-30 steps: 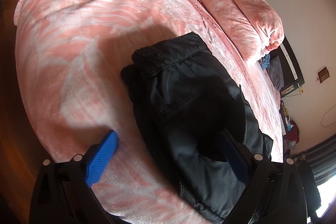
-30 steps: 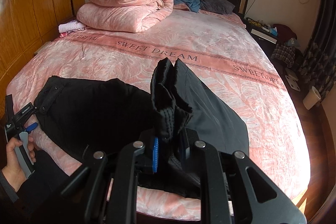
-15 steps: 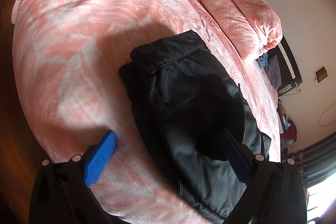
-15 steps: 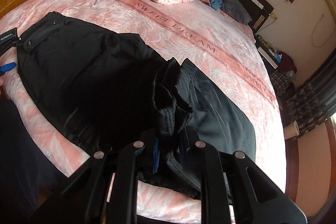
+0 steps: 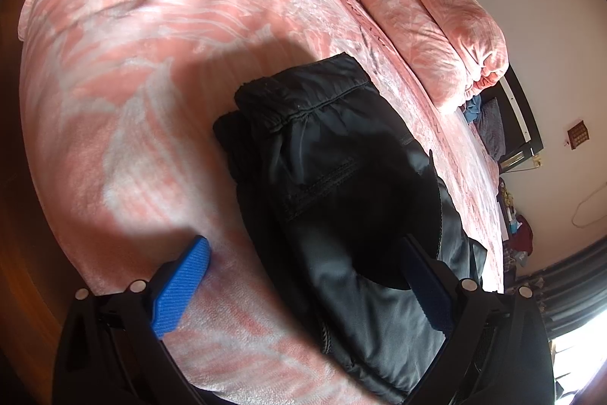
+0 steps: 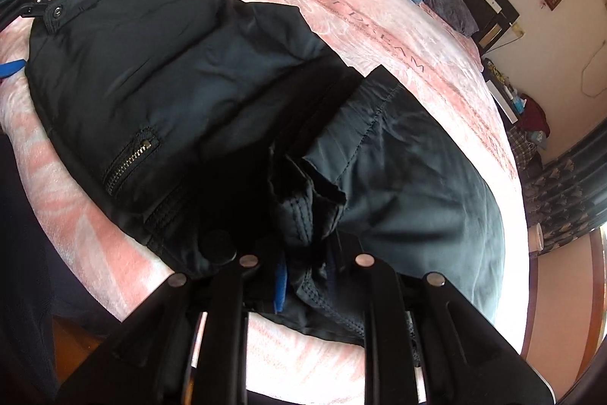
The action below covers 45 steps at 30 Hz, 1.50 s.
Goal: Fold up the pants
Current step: 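Lower the held leg hems down over the pants with the right tool, then open the right tool to release the legs onto the pants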
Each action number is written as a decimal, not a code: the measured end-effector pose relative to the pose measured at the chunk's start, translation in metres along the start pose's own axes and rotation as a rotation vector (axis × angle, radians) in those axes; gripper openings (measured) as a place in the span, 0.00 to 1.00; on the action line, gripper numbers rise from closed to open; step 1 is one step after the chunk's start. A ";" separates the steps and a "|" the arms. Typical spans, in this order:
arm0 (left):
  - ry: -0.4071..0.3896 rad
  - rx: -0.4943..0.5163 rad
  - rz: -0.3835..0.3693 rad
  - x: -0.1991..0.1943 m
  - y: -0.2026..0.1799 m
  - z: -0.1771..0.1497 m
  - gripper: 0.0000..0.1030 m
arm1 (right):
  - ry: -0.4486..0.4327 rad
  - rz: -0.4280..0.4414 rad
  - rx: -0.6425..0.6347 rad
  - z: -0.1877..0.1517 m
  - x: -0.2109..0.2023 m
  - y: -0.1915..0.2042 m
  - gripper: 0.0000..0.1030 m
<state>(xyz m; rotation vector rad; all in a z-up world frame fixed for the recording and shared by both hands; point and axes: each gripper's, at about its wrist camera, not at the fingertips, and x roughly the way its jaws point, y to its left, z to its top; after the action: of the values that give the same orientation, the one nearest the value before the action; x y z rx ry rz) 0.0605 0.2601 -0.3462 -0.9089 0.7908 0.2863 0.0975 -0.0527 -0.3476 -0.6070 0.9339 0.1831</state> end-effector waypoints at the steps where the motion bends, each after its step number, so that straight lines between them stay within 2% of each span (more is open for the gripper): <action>1: 0.000 0.000 0.000 0.000 0.000 0.000 0.96 | -0.004 0.017 0.008 0.001 0.000 -0.002 0.16; 5: 0.000 -0.001 0.000 0.000 0.000 0.000 0.96 | -0.003 0.084 0.045 0.005 0.004 -0.013 0.16; 9: 0.000 -0.001 -0.001 0.000 0.000 0.000 0.96 | -0.009 0.099 0.053 0.005 0.005 -0.015 0.16; 12: 0.000 -0.004 -0.006 0.000 0.000 -0.001 0.96 | -0.051 0.108 0.090 0.006 -0.011 -0.017 0.16; 18: 0.002 -0.006 -0.009 0.000 -0.001 -0.002 0.96 | 0.000 0.113 0.058 0.006 0.003 -0.010 0.17; 20: 0.004 -0.012 -0.012 0.001 -0.001 -0.002 0.96 | 0.009 0.129 0.048 0.004 0.007 -0.007 0.22; 23: 0.007 -0.011 -0.010 0.001 -0.001 -0.001 0.96 | -0.001 0.210 0.077 0.005 0.002 -0.015 0.39; 24: 0.008 -0.013 -0.013 0.001 0.000 -0.001 0.96 | -0.008 0.249 0.093 0.006 -0.004 -0.020 0.44; 25: 0.009 -0.014 -0.015 0.001 0.000 -0.001 0.96 | -0.029 0.334 0.124 0.006 -0.013 -0.029 0.60; 26: 0.010 -0.016 -0.018 0.001 -0.001 -0.001 0.96 | -0.058 0.415 0.169 0.007 -0.022 -0.041 0.65; 27: 0.010 -0.019 -0.022 0.001 -0.001 -0.001 0.96 | -0.084 0.455 0.221 0.007 -0.029 -0.055 0.66; 29: 0.009 -0.024 -0.026 0.001 0.001 -0.001 0.96 | -0.111 0.516 0.320 0.009 -0.035 -0.079 0.63; 30: 0.009 -0.027 -0.027 0.002 0.001 0.000 0.96 | -0.114 0.514 0.363 0.010 -0.034 -0.089 0.57; 32: 0.008 -0.030 -0.028 0.002 0.001 0.000 0.96 | -0.071 0.430 0.379 0.013 -0.023 -0.095 0.50; 36: 0.017 -0.041 -0.039 0.003 0.001 0.002 0.96 | 0.056 0.421 0.326 0.007 0.010 -0.078 0.48; 38: 0.038 -0.063 -0.060 0.002 0.006 0.006 0.96 | 0.091 0.420 0.269 0.005 0.014 -0.068 0.48; 40: 0.054 -0.105 -0.108 -0.002 0.013 0.012 0.96 | 0.111 0.439 0.216 0.010 0.011 -0.067 0.47; 42: 0.060 -0.190 -0.173 -0.006 0.024 0.020 0.96 | 0.127 0.475 0.173 0.020 0.004 -0.073 0.46; 45: 0.088 -0.298 -0.254 -0.003 0.038 0.032 0.96 | 0.126 0.559 0.109 0.051 -0.007 -0.083 0.58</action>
<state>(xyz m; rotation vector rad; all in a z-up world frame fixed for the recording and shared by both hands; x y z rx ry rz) 0.0537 0.3090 -0.3546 -1.2975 0.7142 0.1428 0.1624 -0.0911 -0.2849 -0.2457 1.2134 0.5941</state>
